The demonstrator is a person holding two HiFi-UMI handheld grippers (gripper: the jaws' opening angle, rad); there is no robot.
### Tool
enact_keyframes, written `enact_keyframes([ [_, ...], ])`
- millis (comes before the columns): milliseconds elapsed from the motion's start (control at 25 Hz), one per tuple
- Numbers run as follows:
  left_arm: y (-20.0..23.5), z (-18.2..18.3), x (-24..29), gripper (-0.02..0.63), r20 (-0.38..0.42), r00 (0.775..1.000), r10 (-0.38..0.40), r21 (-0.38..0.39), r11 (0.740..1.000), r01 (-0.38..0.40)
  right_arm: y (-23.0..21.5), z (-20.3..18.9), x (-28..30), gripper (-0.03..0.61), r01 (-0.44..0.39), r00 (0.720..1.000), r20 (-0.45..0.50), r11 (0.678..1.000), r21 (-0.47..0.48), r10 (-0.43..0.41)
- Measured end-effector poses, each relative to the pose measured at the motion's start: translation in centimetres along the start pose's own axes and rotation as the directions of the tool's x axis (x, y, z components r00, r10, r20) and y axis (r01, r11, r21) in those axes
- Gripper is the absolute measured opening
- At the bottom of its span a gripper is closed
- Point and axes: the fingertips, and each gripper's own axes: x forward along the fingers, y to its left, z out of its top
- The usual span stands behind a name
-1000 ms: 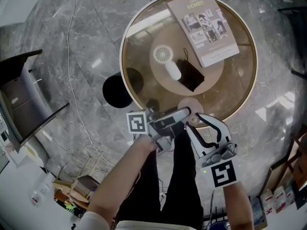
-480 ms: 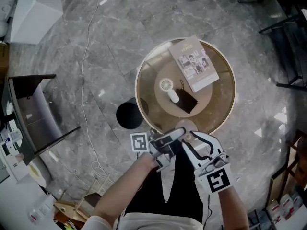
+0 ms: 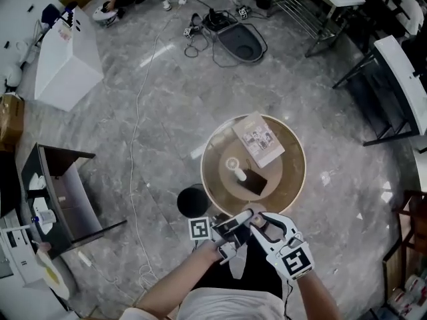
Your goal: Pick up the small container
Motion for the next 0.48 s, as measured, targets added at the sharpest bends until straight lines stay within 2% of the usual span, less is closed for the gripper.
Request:
enact_keyframes([
  [480,-11.5,-5.9,-2.3,0.313,-0.078,0.997,-0.008,0.025,1.000,0.010,7.5,9.6,-5.0,0.137,0.093,0.991,0.094,0.995,0.024,-0.095],
])
